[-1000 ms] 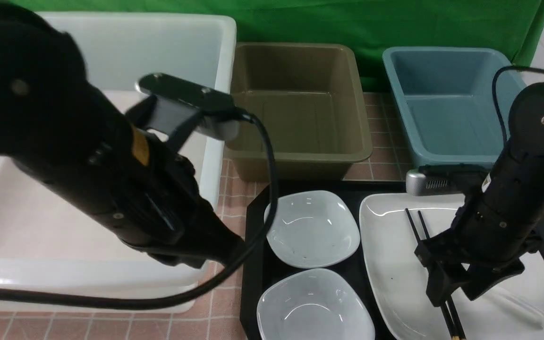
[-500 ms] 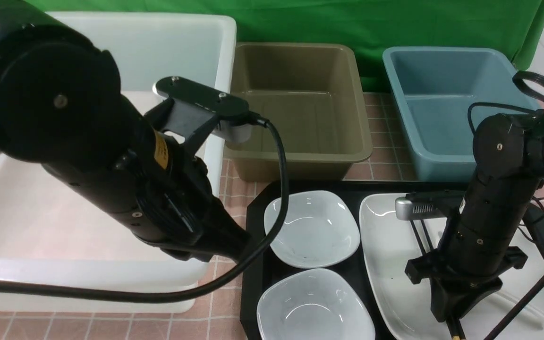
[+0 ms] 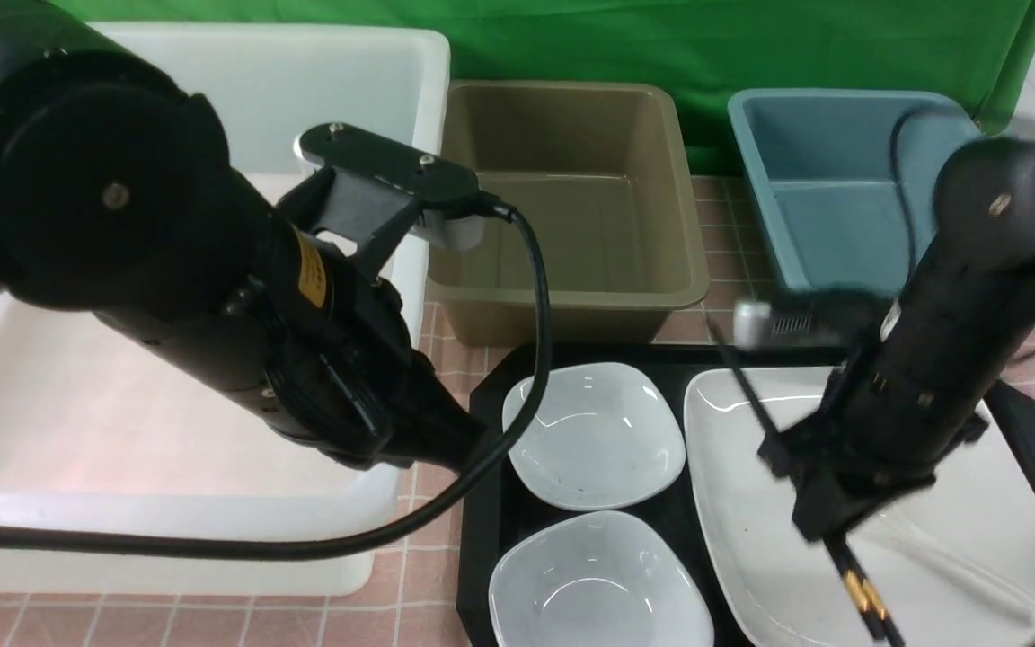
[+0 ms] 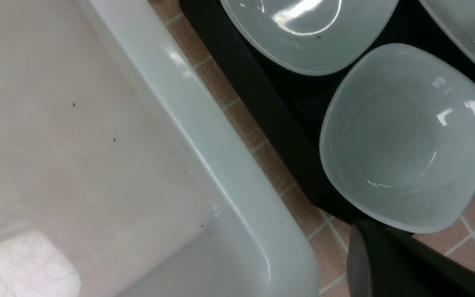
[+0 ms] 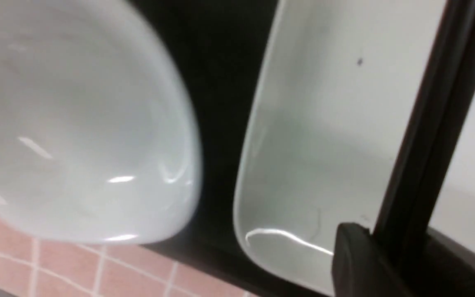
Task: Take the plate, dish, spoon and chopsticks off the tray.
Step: Use the right arm to grab a pair of chopsticks from the plate, then use the right arm to put the chopsticks into the small storage box on the right
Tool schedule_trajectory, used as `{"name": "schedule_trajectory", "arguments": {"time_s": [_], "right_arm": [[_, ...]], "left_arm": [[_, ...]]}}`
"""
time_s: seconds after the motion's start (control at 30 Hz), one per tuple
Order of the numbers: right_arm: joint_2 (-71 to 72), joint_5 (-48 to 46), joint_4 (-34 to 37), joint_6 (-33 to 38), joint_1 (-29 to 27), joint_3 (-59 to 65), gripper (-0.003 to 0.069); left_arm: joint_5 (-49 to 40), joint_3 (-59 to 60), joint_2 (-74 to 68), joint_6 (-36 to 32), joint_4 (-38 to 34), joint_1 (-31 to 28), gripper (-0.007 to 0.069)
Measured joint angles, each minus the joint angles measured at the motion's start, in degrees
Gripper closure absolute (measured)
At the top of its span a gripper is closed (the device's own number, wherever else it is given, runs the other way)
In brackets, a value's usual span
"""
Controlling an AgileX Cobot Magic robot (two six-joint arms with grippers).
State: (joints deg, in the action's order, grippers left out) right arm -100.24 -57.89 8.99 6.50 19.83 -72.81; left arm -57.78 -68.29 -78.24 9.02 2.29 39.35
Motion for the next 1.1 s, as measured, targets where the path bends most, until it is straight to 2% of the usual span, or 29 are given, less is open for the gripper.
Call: {"name": "schedule_trajectory", "arguments": {"time_s": [0.13,0.23,0.3,0.43,0.73,0.93,1.0,1.1], "right_arm": [[4.27,0.13,-0.01,0.60,-1.81,-7.92,0.0485],[3.86,3.26,-0.01,1.32,-5.43,-14.94,0.0485],[2.05,8.61,-0.06,1.51,-9.03,-19.45,0.0485],[-3.62,18.94,-0.12,1.58,-13.87,-25.31,0.0485],[-18.84,31.18,-0.28,1.58,-19.05,-32.27,0.0485],[-24.49,33.66,-0.34,1.58,-19.83,-32.48,0.0485],[-25.37,33.34,-0.35,1.58,-19.83,-32.48,0.0475],[-25.73,31.49,-0.35,1.52,-19.77,-32.54,0.0390]], "left_arm": [[9.34,-0.26,-0.05,0.31,1.43,-0.05,0.0628],[23.70,-0.32,-0.05,0.32,0.95,-0.06,0.0628],[33.35,-0.37,-0.27,0.10,0.54,-0.11,0.0628],[43.20,-0.44,-1.65,-0.03,-0.39,-0.11,0.0628],[47.06,-0.44,-6.99,-0.03,0.54,-0.11,0.0628],[47.49,-0.44,-8.70,-0.03,0.54,-0.11,0.0628],[47.49,-0.44,-8.77,-0.03,0.47,-0.11,0.0628],[47.02,-0.44,-8.77,-0.03,0.43,-0.11,0.0628]]}}
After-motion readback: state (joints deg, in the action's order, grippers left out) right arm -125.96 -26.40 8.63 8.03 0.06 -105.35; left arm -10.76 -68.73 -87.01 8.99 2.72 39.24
